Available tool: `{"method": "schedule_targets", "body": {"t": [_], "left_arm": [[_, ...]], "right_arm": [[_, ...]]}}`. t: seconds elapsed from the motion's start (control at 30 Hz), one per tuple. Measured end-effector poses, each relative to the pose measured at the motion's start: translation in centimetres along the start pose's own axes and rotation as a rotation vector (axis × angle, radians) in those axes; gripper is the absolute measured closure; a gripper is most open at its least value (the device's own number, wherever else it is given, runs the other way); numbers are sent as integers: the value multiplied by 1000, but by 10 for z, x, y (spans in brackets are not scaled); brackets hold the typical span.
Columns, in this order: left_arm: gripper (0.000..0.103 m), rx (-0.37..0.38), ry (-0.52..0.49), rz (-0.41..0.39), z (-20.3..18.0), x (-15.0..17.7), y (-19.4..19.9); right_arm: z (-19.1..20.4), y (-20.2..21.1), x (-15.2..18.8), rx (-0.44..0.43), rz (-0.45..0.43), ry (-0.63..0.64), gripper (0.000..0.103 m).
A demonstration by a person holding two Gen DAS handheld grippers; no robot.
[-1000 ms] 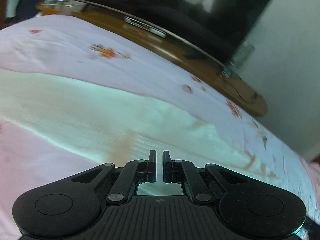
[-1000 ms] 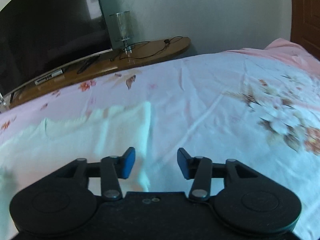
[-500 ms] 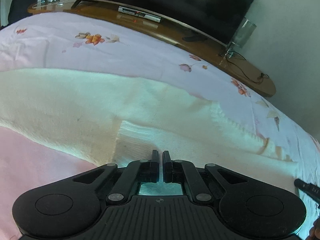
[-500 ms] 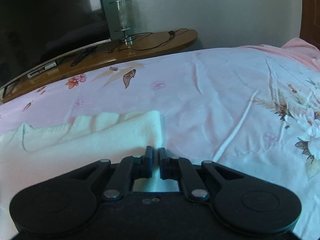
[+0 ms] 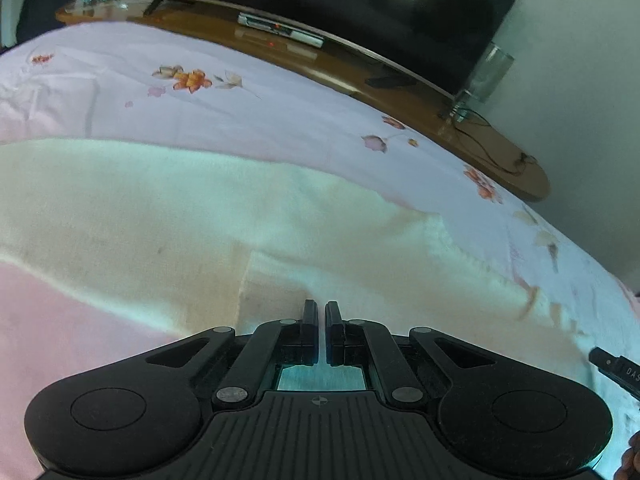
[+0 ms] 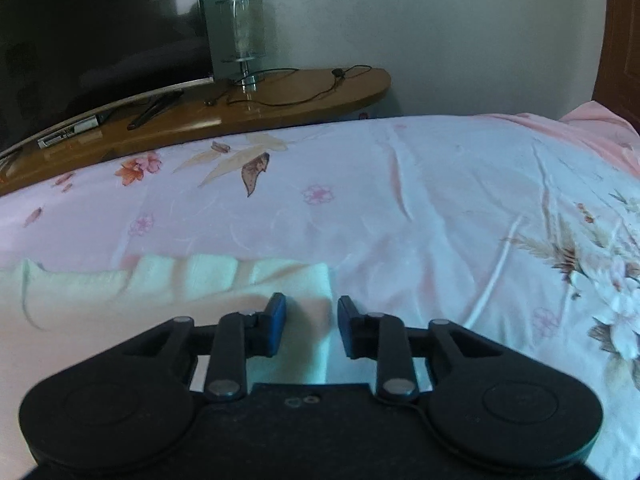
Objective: Fold small clothes
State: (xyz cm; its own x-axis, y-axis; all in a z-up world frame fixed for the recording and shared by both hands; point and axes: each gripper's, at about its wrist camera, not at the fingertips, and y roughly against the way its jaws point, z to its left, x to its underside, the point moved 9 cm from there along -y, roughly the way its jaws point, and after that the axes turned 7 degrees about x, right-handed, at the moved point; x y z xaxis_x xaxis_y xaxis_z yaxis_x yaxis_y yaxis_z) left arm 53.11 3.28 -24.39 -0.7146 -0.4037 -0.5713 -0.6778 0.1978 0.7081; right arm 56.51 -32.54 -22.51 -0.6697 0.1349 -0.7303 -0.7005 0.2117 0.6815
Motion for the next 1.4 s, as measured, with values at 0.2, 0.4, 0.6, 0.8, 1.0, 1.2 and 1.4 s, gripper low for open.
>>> {"method": "schedule_targets", "body": {"t": [0.2,0.4,0.6,0.8,1.0,1.2,1.4], "left_arm": [[99,35,75,55,25,13,30],[54,-9,157,49,71,12,66],[0,-93,209,-162,130,-8,114],[0,-127,396,-194,207,-9,117],[36,-98,585,-248,271,-18,105],[42,-54,716,-319,311,-32,76],[86,-85,787,-382,333,-48,54]], "right_arm": [[50,60,25,-157,-12,63,65],[119,94,61,-271,21,159,62],[172,116,67,-338,10,219,62],[215,126,72,-375,13,254,62],[249,125,77,-402,19,281,62],[267,116,80,-408,31,292,62],[279,105,79,-395,19,324,62]]}}
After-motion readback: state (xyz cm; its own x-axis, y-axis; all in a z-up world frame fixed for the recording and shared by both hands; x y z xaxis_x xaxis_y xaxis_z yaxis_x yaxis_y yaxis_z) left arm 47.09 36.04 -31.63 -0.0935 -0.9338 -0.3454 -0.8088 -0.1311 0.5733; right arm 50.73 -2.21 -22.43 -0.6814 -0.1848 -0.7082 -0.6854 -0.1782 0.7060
